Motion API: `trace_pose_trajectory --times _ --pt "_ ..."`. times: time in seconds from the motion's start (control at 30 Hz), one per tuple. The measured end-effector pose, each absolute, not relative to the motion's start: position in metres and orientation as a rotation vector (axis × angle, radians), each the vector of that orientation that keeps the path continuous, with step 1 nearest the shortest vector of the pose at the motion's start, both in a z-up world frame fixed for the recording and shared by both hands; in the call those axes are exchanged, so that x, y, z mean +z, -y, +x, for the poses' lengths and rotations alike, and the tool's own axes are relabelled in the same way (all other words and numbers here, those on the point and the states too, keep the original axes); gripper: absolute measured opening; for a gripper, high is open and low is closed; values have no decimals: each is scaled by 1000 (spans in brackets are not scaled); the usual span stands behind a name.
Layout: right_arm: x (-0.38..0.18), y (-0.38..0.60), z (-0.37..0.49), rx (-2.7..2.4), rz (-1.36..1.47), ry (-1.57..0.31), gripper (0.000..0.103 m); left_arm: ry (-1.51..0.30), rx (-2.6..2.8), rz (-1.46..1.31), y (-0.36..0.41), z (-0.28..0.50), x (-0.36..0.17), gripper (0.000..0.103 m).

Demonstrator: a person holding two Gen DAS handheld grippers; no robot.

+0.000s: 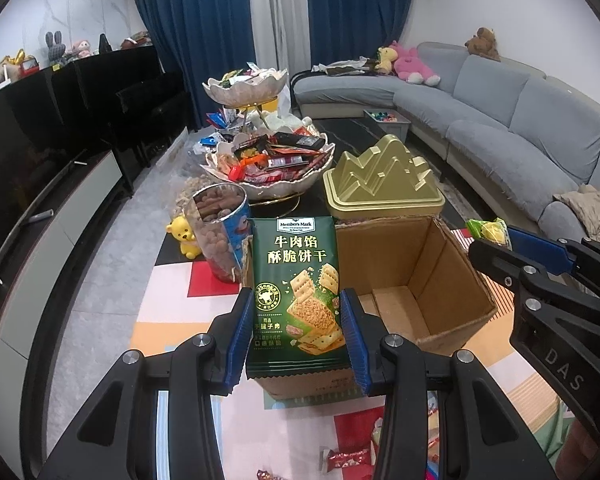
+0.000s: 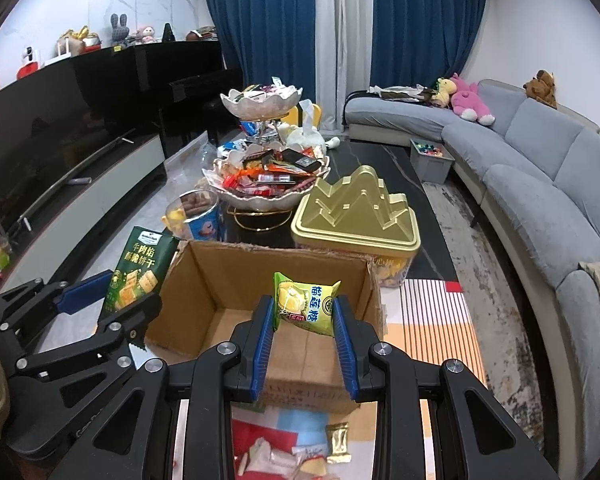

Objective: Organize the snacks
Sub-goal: 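Open the left tool dropping the cracker packet while the right tool drops the candy into the box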

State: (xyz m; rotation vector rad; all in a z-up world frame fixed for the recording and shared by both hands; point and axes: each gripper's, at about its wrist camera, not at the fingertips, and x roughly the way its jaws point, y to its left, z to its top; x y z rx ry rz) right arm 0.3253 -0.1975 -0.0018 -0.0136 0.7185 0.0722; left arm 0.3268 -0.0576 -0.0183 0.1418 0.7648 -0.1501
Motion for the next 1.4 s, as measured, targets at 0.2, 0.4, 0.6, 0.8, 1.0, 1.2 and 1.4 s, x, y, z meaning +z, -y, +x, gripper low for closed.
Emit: trace_pose_trajectory --times 0.2,0.4,0.6,0.8,1.0,1.2,1.4 --pt "-6 199 349 66 -6 -740 31 -797 -147 125 58 343 -25 42" --pt "-13 194 369 68 -28 -763 31 -838 -159 121 60 355 -32 43" --pt "-14 190 378 85 -37 -778 31 -852 -161 106 59 362 -34 43" --pt "-12 190 378 85 -44 -772 56 -850 -150 107 56 363 -32 59" --pt "-6 193 375 66 -31 -755 70 -844 -121 90 48 362 -28 73" --pt "2 196 371 58 -17 -745 71 -826 -103 88 44 358 -22 81" --pt "12 199 362 53 -10 -725 71 -807 -105 89 45 350 -11 81"
